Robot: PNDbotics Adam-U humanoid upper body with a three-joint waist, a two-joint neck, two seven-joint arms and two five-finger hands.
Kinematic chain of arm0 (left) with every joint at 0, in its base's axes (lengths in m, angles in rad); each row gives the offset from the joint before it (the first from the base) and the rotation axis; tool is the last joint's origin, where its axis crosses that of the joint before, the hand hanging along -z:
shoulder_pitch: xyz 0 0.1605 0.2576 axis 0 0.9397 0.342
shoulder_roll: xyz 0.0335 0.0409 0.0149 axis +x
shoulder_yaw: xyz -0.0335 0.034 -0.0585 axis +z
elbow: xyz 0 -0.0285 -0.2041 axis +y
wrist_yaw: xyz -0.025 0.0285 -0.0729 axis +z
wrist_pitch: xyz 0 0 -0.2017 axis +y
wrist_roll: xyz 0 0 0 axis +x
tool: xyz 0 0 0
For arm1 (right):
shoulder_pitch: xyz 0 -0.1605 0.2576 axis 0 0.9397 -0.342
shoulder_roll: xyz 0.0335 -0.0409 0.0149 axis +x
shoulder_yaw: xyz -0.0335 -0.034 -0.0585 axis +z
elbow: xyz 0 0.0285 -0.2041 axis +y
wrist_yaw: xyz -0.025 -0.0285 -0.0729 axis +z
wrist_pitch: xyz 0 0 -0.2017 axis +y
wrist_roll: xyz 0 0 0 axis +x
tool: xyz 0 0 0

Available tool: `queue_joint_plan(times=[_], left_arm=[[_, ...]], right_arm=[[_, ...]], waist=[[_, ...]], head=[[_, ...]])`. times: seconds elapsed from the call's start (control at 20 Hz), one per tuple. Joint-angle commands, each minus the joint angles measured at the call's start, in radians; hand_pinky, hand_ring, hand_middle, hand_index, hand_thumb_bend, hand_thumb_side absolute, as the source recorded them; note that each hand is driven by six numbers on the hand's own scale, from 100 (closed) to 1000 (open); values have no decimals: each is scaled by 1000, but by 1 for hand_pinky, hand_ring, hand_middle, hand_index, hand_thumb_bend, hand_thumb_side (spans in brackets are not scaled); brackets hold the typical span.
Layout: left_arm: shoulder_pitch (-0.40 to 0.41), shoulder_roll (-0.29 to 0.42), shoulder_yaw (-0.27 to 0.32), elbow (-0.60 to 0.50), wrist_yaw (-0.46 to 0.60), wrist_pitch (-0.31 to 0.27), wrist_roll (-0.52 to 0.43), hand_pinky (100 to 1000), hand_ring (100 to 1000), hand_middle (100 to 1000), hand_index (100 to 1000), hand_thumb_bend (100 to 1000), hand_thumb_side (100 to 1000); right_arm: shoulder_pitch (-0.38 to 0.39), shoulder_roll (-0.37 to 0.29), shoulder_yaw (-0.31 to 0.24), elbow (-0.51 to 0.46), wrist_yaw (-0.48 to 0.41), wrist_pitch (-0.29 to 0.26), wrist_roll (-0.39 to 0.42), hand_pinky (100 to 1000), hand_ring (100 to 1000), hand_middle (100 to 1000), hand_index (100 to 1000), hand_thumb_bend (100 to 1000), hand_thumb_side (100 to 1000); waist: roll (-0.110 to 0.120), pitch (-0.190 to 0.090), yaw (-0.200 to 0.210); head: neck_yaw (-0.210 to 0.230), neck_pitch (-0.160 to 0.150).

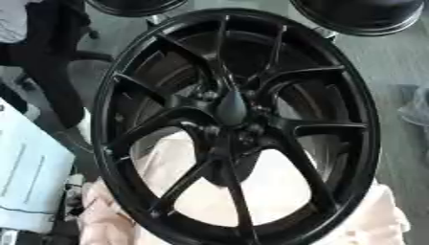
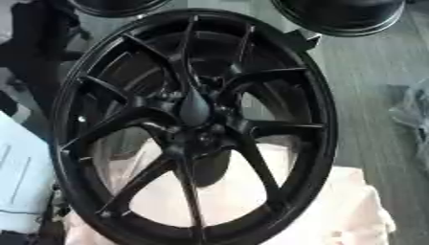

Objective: Pull the pin out of the wheel hub.

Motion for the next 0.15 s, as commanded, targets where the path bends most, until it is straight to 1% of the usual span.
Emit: queue_joint_plan(times=[0.05,0.15], left_arm=[[-11,11,-3,-24,-6,-1,-8,605,805,722,707,343,623],[-12,9,-5,-24,-8,-2,-11,605,805,727,710,343,624]], right_arm=[[-45,3,30,31,-33,16,21,899,744,742,832,111,471],[-73,19,46,58,-37,16,31,901,750,747,833,104,479]], waist=[[2,-29,3],[2,-30,6]], head=[[-3,-10],[-3,-11]])
